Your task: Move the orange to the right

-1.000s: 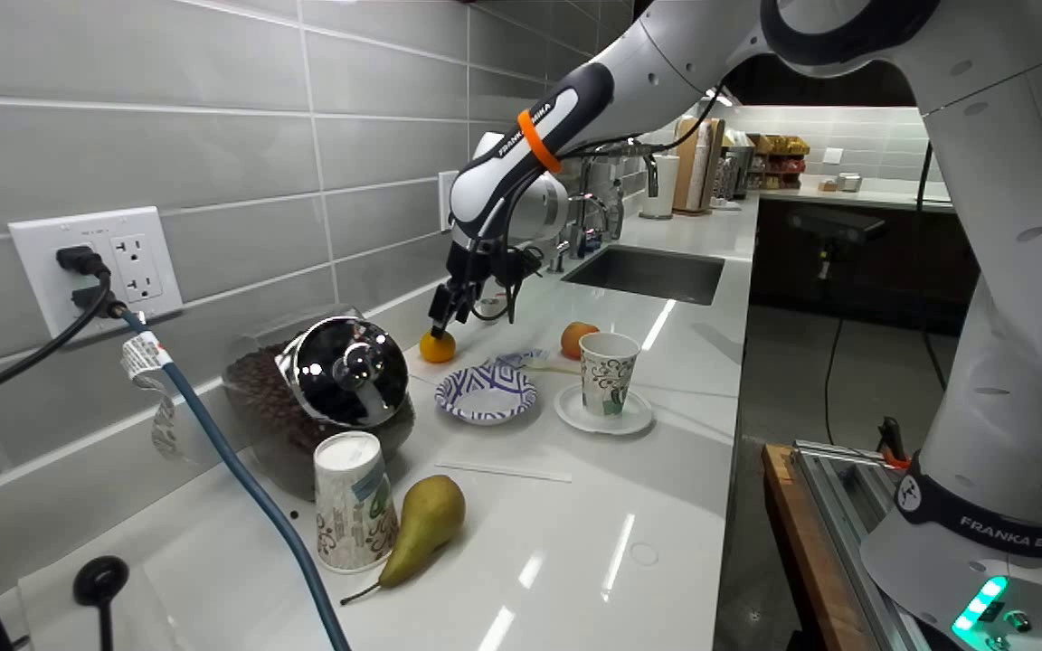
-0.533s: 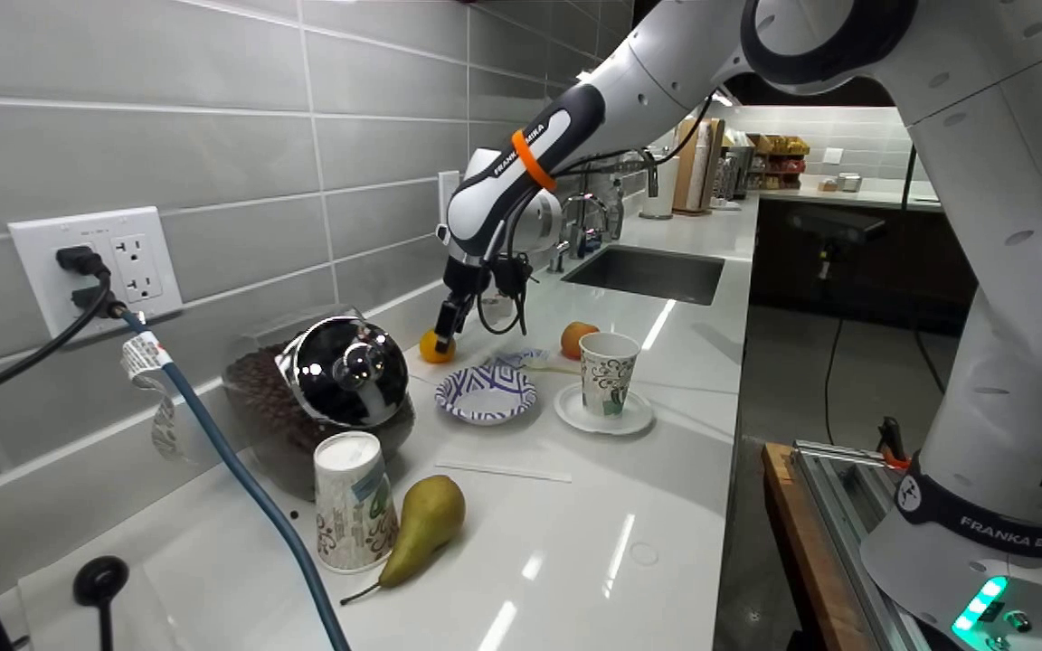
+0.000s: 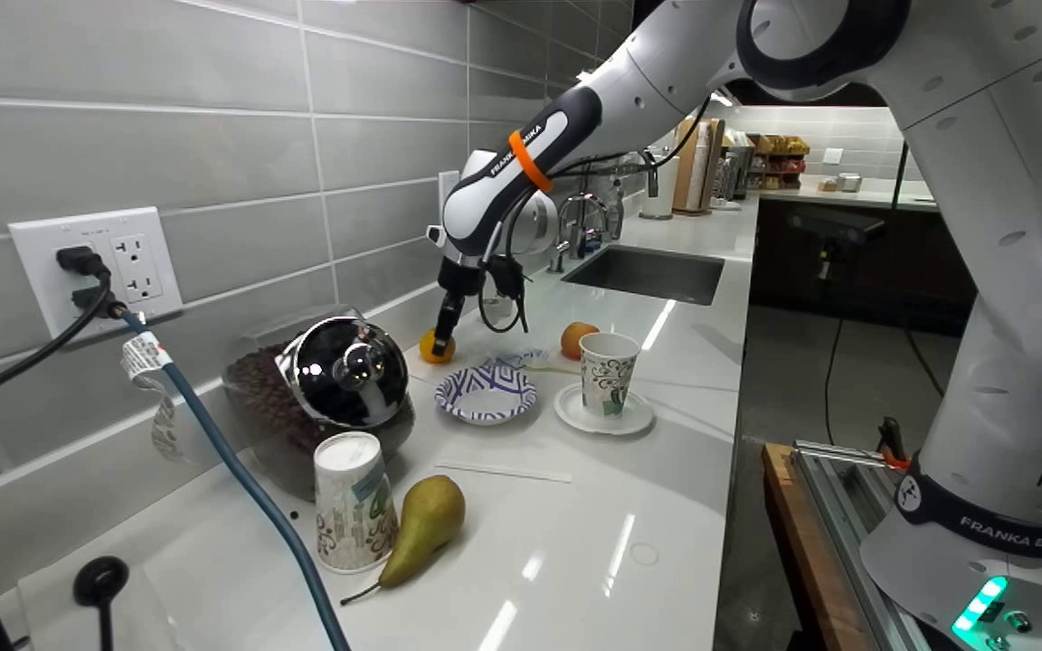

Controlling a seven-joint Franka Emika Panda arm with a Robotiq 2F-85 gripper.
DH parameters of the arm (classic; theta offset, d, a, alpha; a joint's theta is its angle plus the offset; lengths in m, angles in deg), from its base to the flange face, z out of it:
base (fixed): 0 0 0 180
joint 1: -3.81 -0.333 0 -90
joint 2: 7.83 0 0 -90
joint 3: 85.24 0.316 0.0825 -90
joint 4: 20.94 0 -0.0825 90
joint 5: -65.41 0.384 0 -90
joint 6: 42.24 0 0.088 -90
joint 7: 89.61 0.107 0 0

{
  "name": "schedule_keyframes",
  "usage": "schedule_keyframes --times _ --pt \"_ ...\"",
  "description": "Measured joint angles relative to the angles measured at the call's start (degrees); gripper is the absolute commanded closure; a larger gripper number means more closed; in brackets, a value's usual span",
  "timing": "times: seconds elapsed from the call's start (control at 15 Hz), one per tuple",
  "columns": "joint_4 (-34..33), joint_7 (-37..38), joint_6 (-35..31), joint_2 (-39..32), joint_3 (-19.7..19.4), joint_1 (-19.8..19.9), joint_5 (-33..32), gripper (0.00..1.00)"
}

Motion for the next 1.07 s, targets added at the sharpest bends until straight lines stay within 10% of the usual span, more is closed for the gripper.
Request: schedule_keyframes --times 1.07 --pt "-1.2 -7.23 -0.43 -1.43 1.81 1.67 0.3 0.18"
